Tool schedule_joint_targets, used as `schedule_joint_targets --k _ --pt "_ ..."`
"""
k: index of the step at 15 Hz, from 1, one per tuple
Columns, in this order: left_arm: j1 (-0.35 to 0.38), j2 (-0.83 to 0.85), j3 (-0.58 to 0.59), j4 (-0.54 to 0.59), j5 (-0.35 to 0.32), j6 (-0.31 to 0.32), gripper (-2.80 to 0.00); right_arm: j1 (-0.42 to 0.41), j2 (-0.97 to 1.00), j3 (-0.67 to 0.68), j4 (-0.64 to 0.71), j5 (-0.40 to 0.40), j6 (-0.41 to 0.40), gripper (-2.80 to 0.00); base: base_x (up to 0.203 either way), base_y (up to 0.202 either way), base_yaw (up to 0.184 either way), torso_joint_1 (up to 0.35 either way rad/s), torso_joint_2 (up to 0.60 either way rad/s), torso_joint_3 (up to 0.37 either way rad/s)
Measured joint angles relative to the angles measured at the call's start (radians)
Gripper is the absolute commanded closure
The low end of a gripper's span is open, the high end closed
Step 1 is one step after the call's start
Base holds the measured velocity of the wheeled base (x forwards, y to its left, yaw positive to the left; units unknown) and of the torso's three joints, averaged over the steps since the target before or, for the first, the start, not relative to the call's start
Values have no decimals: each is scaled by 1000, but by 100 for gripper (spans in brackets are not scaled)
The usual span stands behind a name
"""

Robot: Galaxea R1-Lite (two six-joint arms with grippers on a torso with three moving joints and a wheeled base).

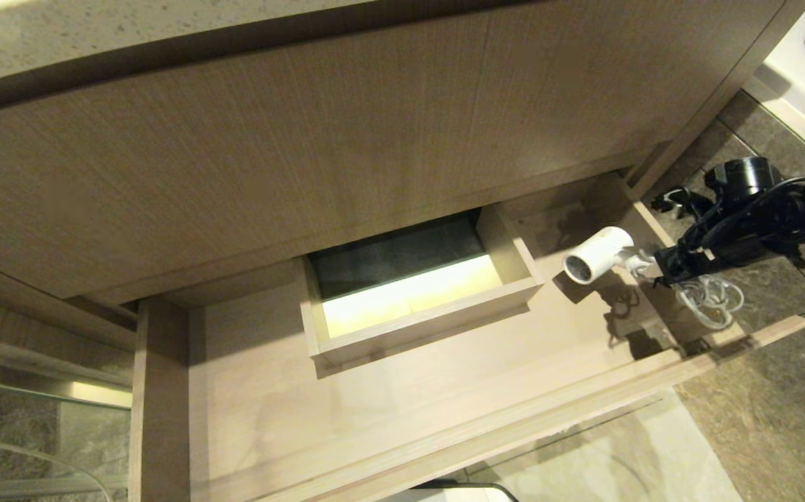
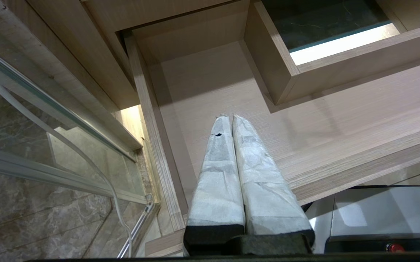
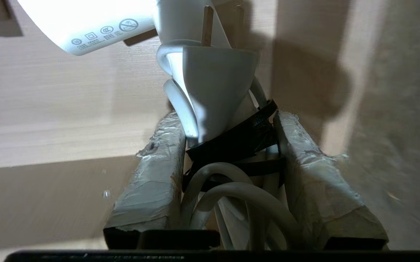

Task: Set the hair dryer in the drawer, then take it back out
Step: Put it into the drawer

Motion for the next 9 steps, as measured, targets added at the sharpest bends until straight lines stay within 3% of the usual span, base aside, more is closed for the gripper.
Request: schedule_joint_targets --k 9 --pt "0 0 0 0 0 0 0 36 188 -123 -156 57 9 0 0 0 0 0 0 0"
